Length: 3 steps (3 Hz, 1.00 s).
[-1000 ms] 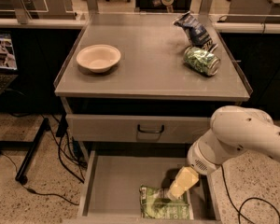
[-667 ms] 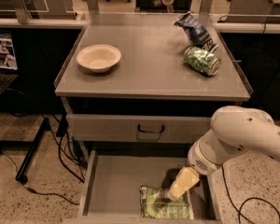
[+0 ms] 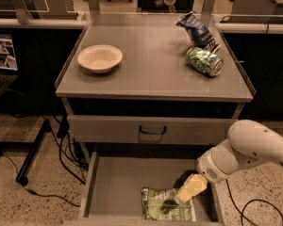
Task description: Pick green jalapeno chip bag from middle drawer and place on counter
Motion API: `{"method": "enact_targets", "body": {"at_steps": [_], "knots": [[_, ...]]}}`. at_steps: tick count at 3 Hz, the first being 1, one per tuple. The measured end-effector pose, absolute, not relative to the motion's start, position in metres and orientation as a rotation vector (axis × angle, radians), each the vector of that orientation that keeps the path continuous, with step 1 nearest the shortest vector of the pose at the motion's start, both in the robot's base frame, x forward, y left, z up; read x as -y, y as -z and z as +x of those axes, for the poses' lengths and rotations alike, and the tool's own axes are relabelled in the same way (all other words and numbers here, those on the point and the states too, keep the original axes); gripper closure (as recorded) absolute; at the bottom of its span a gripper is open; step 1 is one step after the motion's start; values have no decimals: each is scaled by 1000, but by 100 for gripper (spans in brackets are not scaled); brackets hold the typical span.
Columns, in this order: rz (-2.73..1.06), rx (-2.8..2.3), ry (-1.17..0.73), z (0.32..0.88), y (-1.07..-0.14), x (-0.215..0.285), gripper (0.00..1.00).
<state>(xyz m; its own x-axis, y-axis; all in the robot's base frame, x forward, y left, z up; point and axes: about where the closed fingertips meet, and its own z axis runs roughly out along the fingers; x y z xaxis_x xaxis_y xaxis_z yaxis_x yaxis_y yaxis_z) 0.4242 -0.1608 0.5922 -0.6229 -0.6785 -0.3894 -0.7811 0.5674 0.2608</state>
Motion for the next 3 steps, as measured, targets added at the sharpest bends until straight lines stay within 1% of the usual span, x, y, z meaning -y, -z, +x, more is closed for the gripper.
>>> {"method": "enact_targets", "body": {"at_steps": [1, 2, 3], "knots": [[-1160, -2562, -674, 427, -558, 167, 0], [-1115, -2624, -675, 430, -526, 169, 0], [-1115, -2624, -675, 430, -526, 169, 0]]}}
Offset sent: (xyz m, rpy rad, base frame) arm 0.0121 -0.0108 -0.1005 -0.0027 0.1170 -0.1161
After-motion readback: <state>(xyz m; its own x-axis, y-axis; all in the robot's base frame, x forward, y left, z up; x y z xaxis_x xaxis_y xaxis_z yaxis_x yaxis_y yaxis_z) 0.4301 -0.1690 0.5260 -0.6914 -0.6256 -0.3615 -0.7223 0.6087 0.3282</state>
